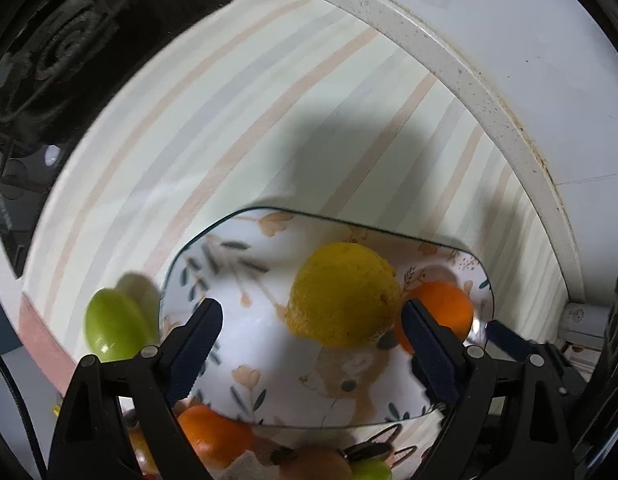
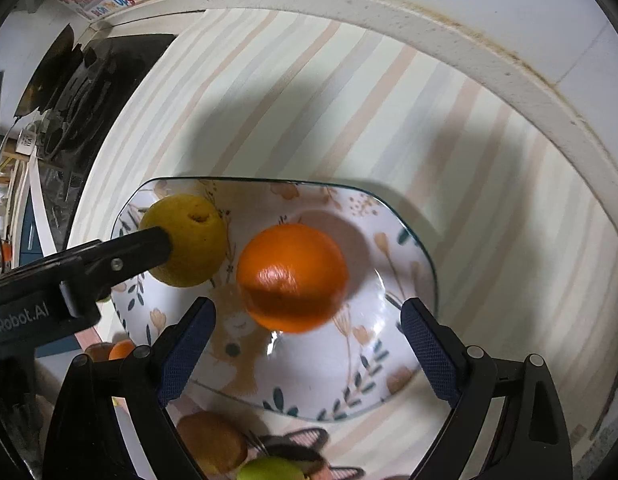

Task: Organize fruits
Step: 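Place the yellow citrus on the plate with the left tool while the right tool places the orange, then grasp the brown fruit with the left tool while the right tool grasps the green lime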

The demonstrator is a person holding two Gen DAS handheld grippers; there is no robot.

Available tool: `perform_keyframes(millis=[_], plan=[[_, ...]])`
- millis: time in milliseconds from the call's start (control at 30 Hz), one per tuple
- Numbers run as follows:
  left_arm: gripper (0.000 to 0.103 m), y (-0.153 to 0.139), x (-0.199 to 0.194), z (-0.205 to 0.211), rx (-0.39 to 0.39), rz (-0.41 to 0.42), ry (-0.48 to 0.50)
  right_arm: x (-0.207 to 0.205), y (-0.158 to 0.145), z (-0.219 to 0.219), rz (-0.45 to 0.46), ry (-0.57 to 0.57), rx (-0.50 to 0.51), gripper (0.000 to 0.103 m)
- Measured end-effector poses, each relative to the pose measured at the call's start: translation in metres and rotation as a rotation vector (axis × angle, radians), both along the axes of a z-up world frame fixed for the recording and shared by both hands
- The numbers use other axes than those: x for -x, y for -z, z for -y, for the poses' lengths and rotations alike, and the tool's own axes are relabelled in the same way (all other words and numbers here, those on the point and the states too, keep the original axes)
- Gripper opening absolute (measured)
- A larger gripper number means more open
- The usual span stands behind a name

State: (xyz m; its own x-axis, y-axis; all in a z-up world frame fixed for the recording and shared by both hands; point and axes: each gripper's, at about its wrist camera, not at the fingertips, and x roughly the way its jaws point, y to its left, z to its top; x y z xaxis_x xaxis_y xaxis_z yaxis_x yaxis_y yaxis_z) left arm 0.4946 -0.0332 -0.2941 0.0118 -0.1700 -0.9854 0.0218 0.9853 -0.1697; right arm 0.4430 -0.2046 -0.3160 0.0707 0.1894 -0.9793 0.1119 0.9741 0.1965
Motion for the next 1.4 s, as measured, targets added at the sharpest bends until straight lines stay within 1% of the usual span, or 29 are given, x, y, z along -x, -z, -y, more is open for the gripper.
perform_keyframes(millis=[67, 167, 300, 433, 567, 767, 1100, 1400], plan=[[0.092, -0.009, 0.01, -0.005, -0.022, 0.031, -0.001, 0.008, -0.008, 0.002, -0.003, -0.007, 0.029, 0.096], [0.092, -0.024, 0.028, -0.006, -0.079, 0.082, 0.004, 0.027, -0.018, 0.001, -0.008, -0.025, 0.049, 0.096], [0.092, -0.043, 0.056, -0.012, -0.129, 0.133, -0.005, 0.052, -0.031, -0.004, -0.006, -0.048, 0.055, 0.096], [0.092, -0.057, 0.084, -0.015, -0.148, 0.174, -0.017, 0.075, -0.05, -0.011, 0.018, -0.069, 0.065, 0.096], [0.092, -0.078, 0.115, -0.024, -0.159, 0.216, -0.019, 0.093, -0.077, -0.02, 0.058, -0.073, 0.064, 0.096], [0.092, -0.107, 0.149, -0.028, -0.165, 0.26, -0.003, 0.122, -0.115, -0.029, 0.118, -0.079, 0.073, 0.096], [0.092, -0.152, 0.197, -0.033, -0.128, 0.327, 0.003, 0.17, -0.167, -0.028, 0.2, -0.069, 0.065, 0.096], [0.092, -0.18, 0.223, -0.039, -0.102, 0.372, -0.006, 0.195, -0.196, -0.023, 0.256, -0.025, 0.036, 0.096]])
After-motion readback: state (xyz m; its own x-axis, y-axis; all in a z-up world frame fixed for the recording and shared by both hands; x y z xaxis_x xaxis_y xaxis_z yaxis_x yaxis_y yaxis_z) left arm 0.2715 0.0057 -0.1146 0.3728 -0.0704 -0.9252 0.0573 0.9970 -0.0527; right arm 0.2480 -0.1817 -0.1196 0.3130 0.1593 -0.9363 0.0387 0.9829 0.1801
